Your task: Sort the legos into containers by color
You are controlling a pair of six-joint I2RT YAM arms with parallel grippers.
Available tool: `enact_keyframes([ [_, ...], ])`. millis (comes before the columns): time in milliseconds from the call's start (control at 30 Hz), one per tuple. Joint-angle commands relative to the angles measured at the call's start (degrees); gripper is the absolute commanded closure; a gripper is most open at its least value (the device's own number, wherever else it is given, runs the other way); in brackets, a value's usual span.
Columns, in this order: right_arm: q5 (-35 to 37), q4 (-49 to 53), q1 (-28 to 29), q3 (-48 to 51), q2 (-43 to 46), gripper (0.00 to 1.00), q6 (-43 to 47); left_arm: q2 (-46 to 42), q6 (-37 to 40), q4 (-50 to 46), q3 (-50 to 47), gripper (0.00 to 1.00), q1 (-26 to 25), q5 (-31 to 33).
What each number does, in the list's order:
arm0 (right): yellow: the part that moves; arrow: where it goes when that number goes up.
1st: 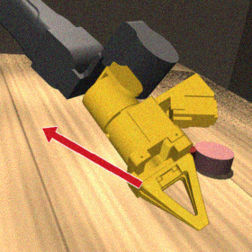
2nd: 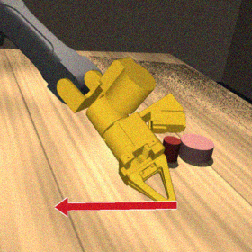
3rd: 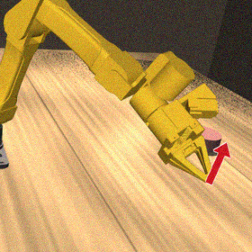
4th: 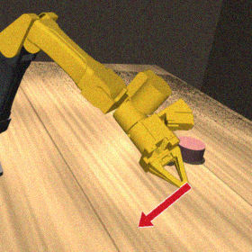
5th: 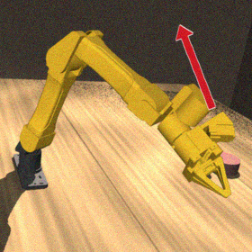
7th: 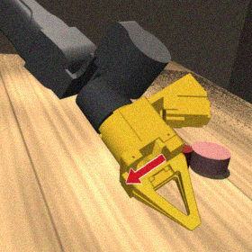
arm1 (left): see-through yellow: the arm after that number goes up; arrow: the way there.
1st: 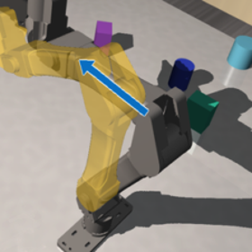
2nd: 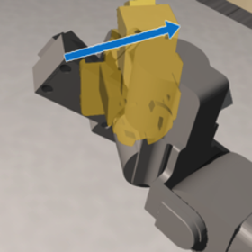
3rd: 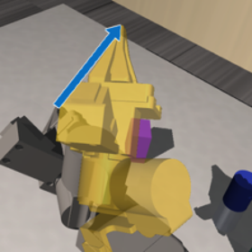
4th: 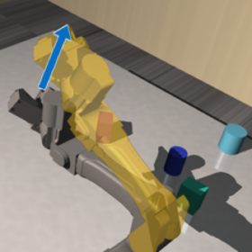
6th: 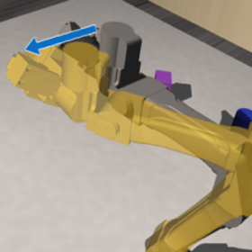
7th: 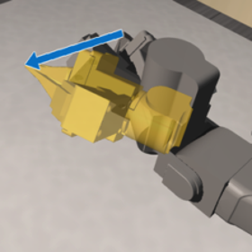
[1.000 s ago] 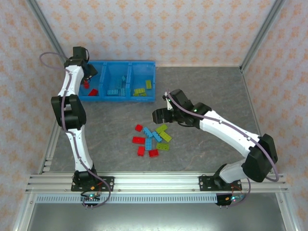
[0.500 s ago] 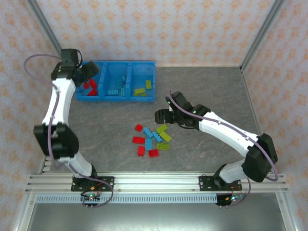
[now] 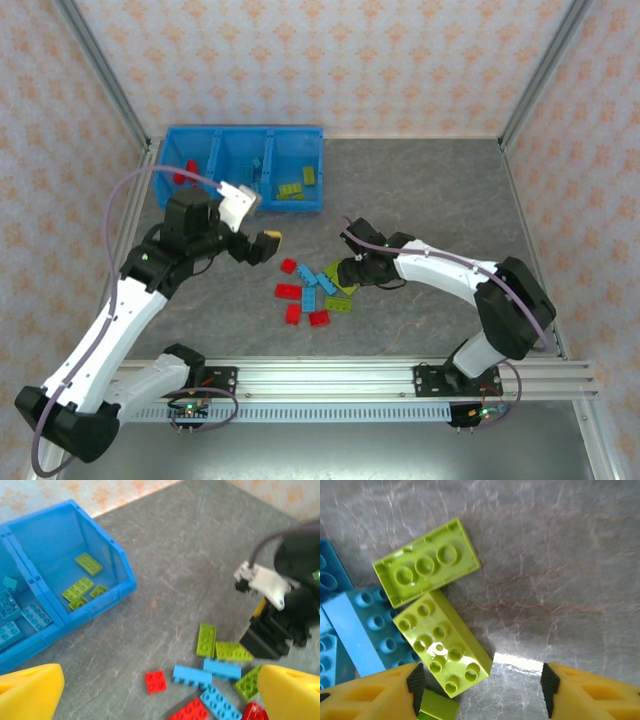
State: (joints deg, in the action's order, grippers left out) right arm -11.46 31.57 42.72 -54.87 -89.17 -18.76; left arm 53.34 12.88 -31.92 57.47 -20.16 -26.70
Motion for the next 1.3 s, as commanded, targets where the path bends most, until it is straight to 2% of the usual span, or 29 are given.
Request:
enact_keyframes([
  [0,-4.26,1.03,-0.09,-0.32,-2.22,0.38,3.89,-1.69,11.58,4.53,-3.52,0.00,-0.89,-4.25],
  [300,-9.30,-0.63,0.26,-2.48,-8.89,0.42,4.61,1.80,15.52,1.22,-4.21,0.00,-0.95,-4.05],
  [500,-1.67,0.37,0.35,-2.85,-10.23,0.59,2.81,2.36,15.49,1.73,-4.59,0.00,-0.92,-2.80],
  [667,0.55,-0.22,0.35,-3.31,-7.03,0.74,2.36,2.03,15.25,2.34,-5.24,0.00,-0.93,-0.50],
  [867,3.38,-1.95,0.35,-4.23,0.52,0.79,2.36,1.50,15.10,3.33,-5.95,0.00,-0.93,1.86],
  [967,5.46,-2.04,0.26,-5.53,2.88,0.78,3.01,1.27,14.82,3.72,-6.21,0.00,-0.93,2.93],
  [1033,5.02,-1.85,0.21,-6.51,2.78,0.74,4.87,1.18,14.72,3.88,-6.22,0.00,-0.93,3.15],
  [1167,-0.76,3.64,0.17,-10.57,-2.42,0.53,14.03,0.89,14.49,3.88,-6.58,0.00,-0.96,3.43],
  [1267,0.43,9.60,0.18,-14.03,-8.70,0.49,19.73,0.80,14.38,3.88,-6.73,0.00,-0.93,3.41],
])
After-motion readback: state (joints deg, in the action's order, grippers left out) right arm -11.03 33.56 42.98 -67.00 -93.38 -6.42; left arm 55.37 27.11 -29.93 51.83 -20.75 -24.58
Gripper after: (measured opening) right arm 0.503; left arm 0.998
